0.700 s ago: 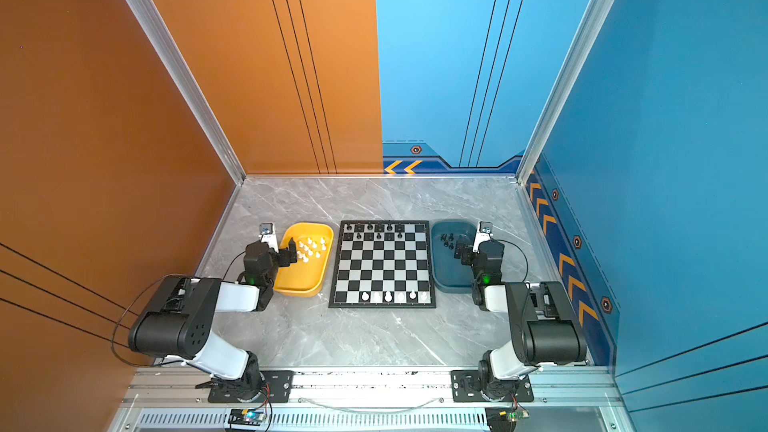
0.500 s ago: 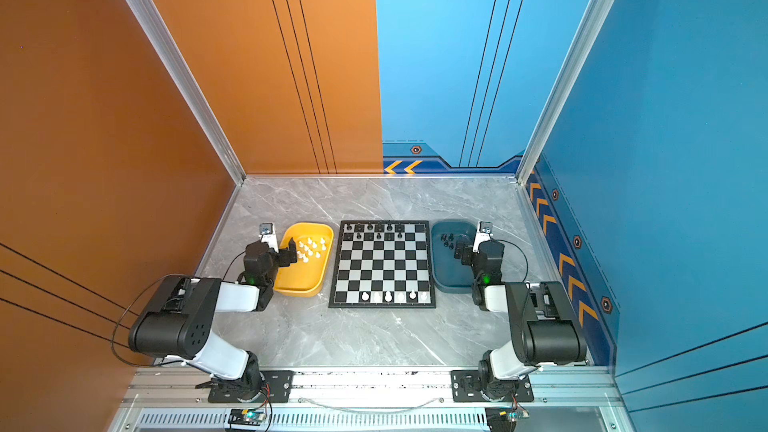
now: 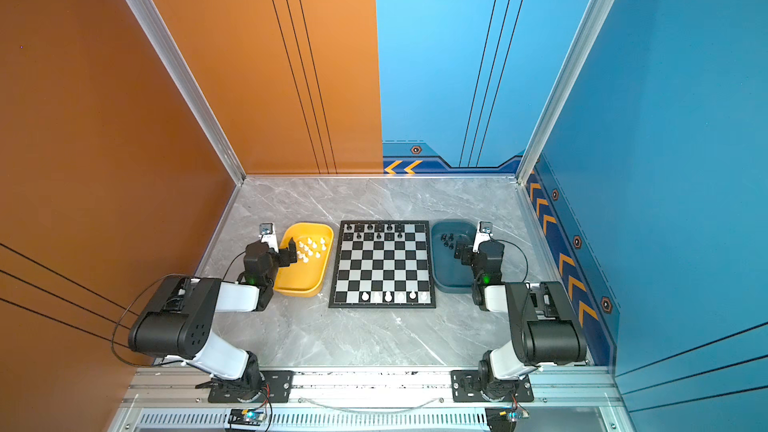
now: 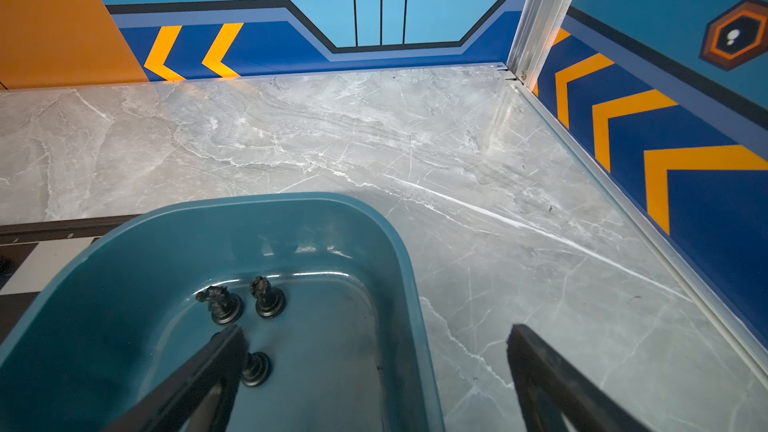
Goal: Set up the chess pieces on the board
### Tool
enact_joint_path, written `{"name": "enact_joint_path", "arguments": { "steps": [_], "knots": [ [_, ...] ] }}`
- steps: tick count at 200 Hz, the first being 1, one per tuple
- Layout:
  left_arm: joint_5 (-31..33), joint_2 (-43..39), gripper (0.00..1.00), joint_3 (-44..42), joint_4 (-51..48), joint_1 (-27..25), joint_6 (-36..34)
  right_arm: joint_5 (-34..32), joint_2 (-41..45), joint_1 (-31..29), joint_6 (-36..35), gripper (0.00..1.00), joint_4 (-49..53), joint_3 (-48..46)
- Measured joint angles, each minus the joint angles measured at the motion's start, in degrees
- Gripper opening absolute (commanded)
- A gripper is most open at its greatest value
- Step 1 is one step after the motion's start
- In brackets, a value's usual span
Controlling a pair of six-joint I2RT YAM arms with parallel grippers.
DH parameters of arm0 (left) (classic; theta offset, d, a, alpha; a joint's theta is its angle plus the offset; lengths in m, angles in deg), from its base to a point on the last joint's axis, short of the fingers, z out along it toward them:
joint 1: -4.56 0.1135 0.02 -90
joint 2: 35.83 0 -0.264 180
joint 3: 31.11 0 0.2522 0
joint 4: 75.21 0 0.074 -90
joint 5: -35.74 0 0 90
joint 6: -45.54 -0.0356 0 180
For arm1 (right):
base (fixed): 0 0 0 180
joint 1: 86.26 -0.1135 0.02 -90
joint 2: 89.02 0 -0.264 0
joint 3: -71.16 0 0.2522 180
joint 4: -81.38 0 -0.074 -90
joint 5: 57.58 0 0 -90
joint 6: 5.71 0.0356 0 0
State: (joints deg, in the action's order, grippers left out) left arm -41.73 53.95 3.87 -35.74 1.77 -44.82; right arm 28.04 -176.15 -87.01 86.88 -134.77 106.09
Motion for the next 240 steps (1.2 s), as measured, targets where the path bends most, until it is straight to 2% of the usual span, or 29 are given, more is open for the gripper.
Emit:
{"name": "enact_joint_path", "arguments": {
  "steps": [105,127,149,186,222,240],
  "knots": [
    [0.0,0.0,0.98,0.0,0.0,0.0,0.0,0.0,0.0,0.0,0.0,1.0,0.0,0.0],
    [0.0,0.0,1.0,0.0,0.0,0.0,0.0,0.0,0.0,0.0,0.0,0.96,0.0,0.0],
    [0.02,-0.04,0.97,0.0,-0.04,-0.02,0.0,-0.94,0.11,-0.11,0.26,0.95,1.05,0.35],
    [1.42,-6.05,0.95,1.55,-8.94,-0.66,0.0,-3.32,7.45,-0.66,1.33,0.94,14.21,4.96],
    [1.73,-16.09,0.94,9.05,-22.27,-2.14,0.81,-5.16,16.9,-2.45,3.45,0.93,31.47,14.08],
    [0.55,-18.23,0.93,12.44,-27.32,-3.02,1.6,-5.92,19.39,-3.98,4.17,0.91,39.54,18.82]
  ]
}}
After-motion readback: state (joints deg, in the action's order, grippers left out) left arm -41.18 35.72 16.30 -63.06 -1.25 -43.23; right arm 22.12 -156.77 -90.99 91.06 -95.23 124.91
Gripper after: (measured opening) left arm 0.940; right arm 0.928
